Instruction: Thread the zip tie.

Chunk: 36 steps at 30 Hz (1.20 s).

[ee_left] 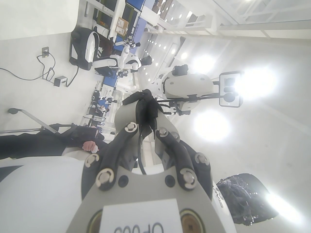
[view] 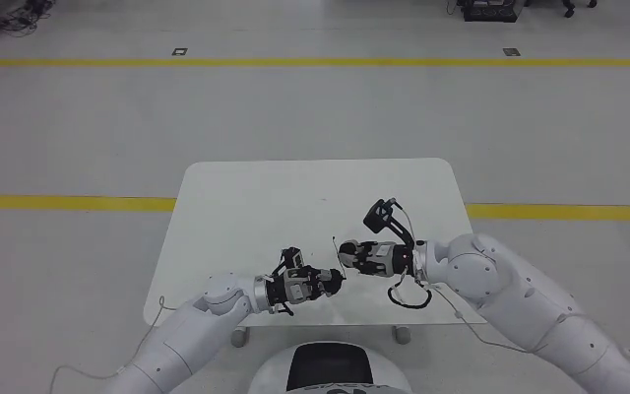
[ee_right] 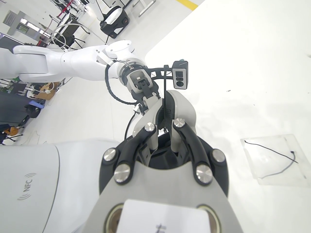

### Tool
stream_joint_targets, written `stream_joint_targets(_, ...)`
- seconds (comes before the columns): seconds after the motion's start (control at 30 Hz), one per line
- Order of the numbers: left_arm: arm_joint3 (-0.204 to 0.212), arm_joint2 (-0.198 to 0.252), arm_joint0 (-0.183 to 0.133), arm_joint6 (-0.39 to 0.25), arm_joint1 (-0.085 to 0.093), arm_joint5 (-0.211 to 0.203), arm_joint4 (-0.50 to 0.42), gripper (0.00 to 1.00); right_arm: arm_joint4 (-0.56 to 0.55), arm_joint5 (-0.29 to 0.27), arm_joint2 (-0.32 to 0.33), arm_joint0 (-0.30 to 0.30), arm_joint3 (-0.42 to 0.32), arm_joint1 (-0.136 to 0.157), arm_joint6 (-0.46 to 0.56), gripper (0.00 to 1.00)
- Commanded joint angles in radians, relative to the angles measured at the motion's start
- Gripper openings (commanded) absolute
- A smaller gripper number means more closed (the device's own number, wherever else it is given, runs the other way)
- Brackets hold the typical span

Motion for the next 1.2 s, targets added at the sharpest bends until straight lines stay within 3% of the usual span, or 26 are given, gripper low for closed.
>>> stream_joint_targets(0.0,0.0,0.0,0.0,0.0,0.0,0.0,0.0,0.0,0.001,0.0,-0.003,0.001,0.002,0.0,0.0,0.0)
stream_joint_targets(1.17,0.0,0.0,0.0,0.0,0.0,0.0,0.0,0.0,0.006,0.0,-0.023,0.015,0.006,0.009,-0.012,0.0)
